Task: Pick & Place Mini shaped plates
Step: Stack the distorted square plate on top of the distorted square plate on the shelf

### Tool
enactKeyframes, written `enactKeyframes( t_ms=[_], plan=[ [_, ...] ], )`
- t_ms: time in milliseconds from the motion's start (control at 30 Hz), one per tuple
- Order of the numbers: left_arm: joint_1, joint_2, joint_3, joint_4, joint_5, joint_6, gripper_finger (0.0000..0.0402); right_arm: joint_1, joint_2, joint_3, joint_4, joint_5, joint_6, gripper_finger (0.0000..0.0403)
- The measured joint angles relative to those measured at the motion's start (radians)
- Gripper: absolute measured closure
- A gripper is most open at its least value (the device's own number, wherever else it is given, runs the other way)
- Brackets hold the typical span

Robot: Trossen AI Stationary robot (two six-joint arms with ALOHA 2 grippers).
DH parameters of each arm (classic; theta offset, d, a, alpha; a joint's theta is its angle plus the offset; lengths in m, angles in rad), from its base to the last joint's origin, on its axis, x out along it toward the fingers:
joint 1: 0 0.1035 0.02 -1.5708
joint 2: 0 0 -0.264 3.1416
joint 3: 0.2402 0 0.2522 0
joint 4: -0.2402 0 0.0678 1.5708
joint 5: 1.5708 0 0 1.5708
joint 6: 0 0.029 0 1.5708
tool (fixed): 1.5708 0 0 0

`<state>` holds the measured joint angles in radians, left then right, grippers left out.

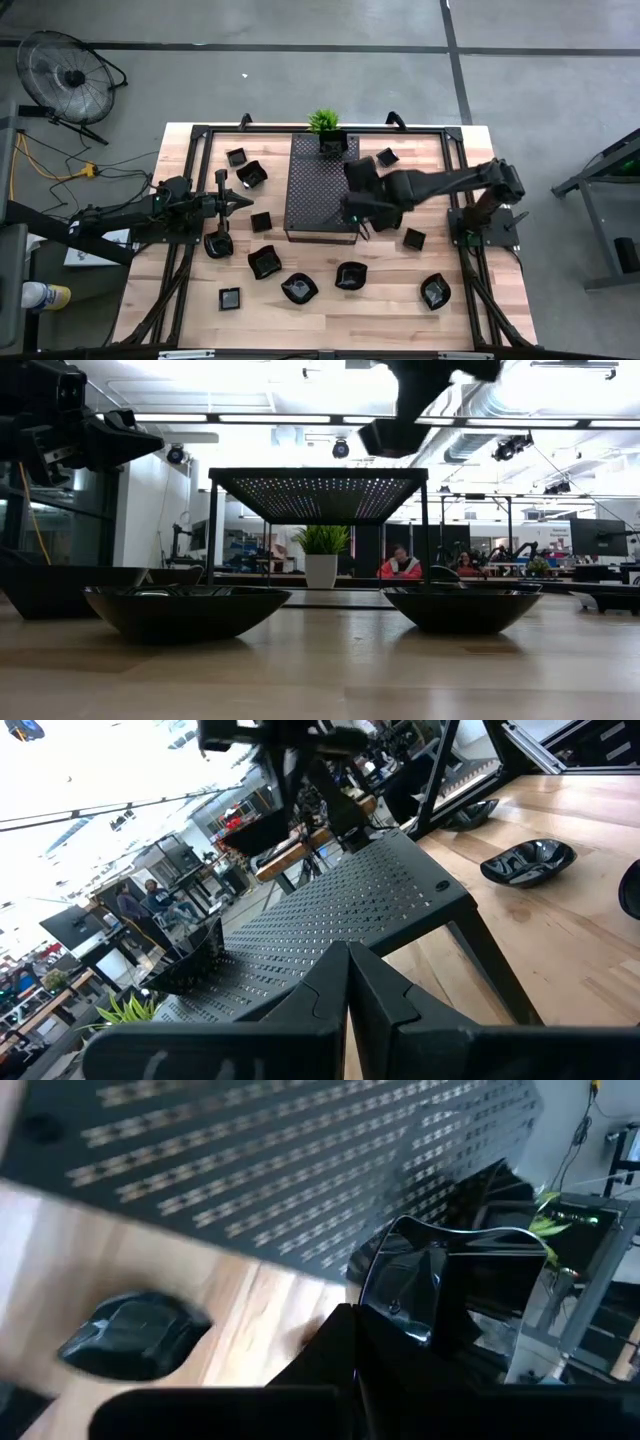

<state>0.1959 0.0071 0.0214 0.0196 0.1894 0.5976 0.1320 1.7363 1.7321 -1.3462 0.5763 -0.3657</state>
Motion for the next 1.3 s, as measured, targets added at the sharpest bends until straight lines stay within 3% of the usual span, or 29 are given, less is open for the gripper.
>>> enactKeyframes(
  t_ms=[500, 967, 1300],
  plan=[
    [0.000, 0.000, 0.000, 0.000, 0.000, 0.000, 0.0400, -0.257, 0.000, 0.000, 0.321, -0.173, -0.267, 0.0403],
    [0.000, 0.000, 0.000, 0.000, 0.000, 0.000, 0.0400, -0.397, 0.001, 0.000, 0.550, -0.381, -0.297, 0.0403],
    [0.000, 0.000, 0.000, 0.000, 0.000, 0.000, 0.0400, -0.439, 0.054, 0.000, 0.614, -0.440, -0.330, 0.0403]
  ],
)
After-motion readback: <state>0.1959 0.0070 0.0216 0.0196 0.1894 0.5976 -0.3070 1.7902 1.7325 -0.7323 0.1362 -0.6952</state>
